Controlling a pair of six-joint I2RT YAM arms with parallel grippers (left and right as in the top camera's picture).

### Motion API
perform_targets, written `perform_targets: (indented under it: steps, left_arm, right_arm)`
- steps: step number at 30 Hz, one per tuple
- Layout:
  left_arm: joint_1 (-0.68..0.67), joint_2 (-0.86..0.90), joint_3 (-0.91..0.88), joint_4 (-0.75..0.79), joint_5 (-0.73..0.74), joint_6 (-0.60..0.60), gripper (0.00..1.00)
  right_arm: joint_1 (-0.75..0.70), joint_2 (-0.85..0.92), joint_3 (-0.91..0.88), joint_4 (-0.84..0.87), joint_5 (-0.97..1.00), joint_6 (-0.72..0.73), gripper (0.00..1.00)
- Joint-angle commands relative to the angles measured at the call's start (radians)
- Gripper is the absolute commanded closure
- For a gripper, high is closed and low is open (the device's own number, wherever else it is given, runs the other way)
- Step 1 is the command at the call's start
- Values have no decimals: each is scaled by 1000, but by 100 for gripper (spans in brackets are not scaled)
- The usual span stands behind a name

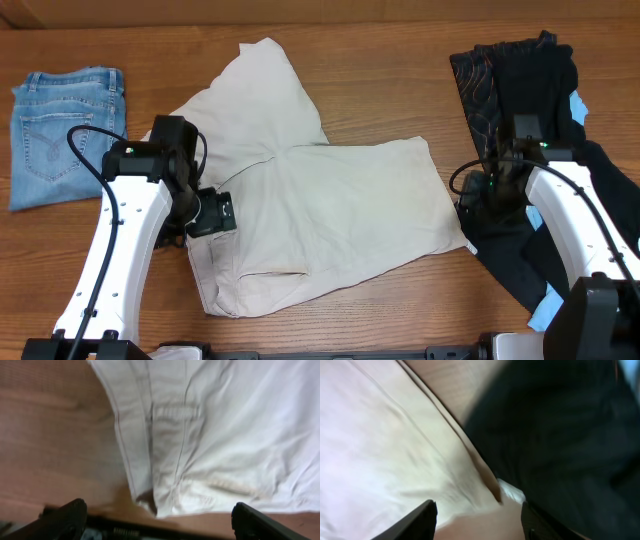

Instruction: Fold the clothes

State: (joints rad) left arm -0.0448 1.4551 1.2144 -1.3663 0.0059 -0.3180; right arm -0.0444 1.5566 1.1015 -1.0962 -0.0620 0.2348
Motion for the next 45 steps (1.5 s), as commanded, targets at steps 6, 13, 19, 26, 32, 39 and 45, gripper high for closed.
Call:
perform_targets:
  steps: [6,13,19,26,32,39,45]
  left_arm:
    - [6,9,-6,308,-154,-154,7]
    - [39,176,-8,401,-172,-186,3]
    - [184,292,-8,552,-123,-208,2]
    - [208,307,-8,770,-61,-168,0]
    - [210,359,-8,801,-113,-212,3]
    - [230,486,-8,875,-133,-255,6]
    - [232,586,-8,1041,-86,-232,63]
  right_arm:
    - [105,5,85,430,-344,-211,41]
    - [180,35,83,500,-322,-217,23]
    - [180,69,83,460,-250,-217,22]
    - [180,94,83,462,-250,-217,20]
    - [180,94,83,444,-247,-217,19]
    - [180,94,83,432,-225,-217,18]
    - [180,94,84,424,-226,-217,18]
